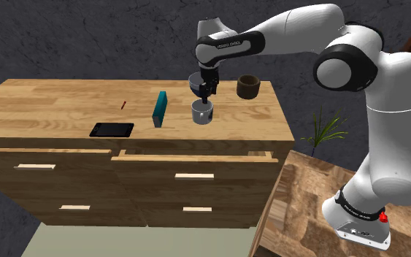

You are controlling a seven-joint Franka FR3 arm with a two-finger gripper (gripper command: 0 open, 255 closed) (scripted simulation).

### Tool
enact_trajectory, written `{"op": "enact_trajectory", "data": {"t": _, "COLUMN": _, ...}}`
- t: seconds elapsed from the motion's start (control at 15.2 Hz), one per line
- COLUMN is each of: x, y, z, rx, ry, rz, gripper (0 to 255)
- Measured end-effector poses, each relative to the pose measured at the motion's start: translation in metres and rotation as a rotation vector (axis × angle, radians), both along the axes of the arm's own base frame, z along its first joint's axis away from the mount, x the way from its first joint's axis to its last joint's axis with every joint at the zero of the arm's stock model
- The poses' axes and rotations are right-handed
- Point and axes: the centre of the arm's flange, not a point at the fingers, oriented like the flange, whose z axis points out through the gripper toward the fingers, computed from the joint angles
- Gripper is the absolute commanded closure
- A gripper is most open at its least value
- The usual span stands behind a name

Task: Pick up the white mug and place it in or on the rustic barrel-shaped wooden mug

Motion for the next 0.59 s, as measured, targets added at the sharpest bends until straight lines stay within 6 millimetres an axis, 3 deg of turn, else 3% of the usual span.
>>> {"op": "enact_trajectory", "data": {"t": 0.2, "x": 0.012, "y": -0.003, "z": -0.015, "rx": 0.005, "ry": -0.002, "rz": 0.002, "gripper": 0}}
{"op": "enact_trajectory", "data": {"t": 0.59, "x": 0.013, "y": -0.003, "z": -0.046, "rx": 0.006, "ry": -0.002, "rz": 0.003, "gripper": 0}}
